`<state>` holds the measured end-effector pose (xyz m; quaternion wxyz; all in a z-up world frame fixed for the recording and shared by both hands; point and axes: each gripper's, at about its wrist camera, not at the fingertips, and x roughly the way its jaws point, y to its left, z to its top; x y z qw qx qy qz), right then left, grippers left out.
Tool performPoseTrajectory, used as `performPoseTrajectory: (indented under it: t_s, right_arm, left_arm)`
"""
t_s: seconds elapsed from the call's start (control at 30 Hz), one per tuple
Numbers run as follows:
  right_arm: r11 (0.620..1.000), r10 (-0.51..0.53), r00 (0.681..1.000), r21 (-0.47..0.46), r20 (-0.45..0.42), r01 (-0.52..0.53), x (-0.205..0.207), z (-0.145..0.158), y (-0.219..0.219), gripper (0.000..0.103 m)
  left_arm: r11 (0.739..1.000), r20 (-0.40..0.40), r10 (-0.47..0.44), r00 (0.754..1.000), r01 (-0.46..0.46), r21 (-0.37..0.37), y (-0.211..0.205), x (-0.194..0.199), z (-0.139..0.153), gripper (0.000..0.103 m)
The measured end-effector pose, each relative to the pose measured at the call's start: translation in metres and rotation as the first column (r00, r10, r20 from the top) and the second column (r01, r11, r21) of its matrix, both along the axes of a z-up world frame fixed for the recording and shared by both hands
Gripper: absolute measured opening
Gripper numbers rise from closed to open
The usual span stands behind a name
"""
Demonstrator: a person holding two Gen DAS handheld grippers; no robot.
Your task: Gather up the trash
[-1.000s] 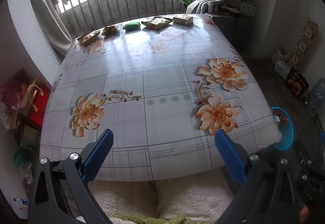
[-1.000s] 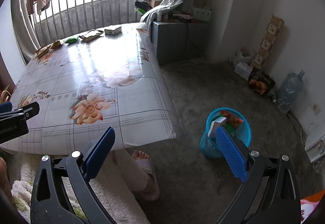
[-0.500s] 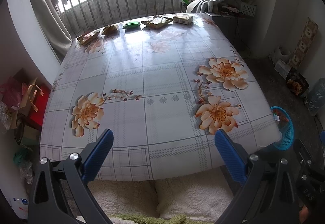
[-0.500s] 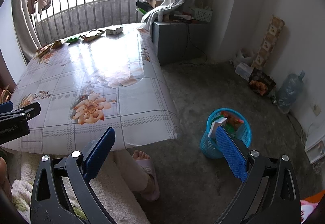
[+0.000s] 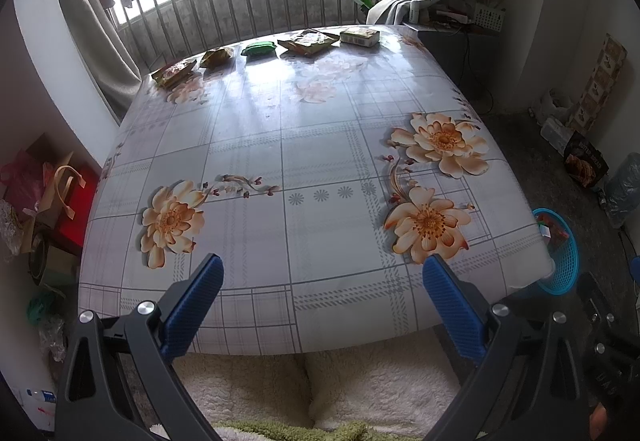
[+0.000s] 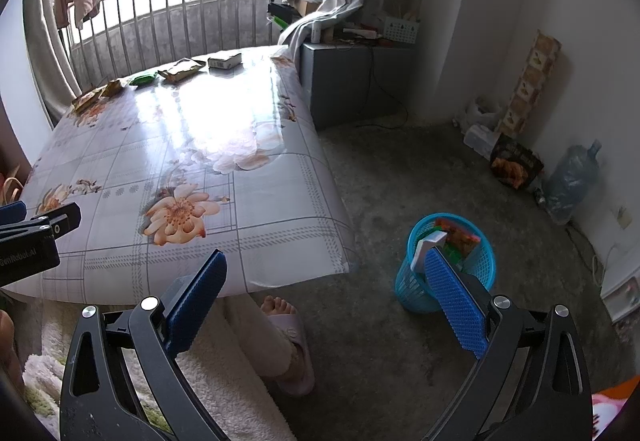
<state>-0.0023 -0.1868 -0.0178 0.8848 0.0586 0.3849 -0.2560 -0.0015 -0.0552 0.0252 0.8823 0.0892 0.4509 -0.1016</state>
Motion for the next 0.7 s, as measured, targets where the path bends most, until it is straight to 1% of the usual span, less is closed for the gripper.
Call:
performPoseTrajectory:
  t_s: [0.7]
  right_arm:
    - [1.0,0.002,1.0,0.001,0.002,-0.002,0.0013,0.0008,0.0006,0.095]
  left_arm:
    - [1.0,-0.005,-0.001,1.0,0.001,0.002,-0.0008,-0.0003,-0.0009,0.098]
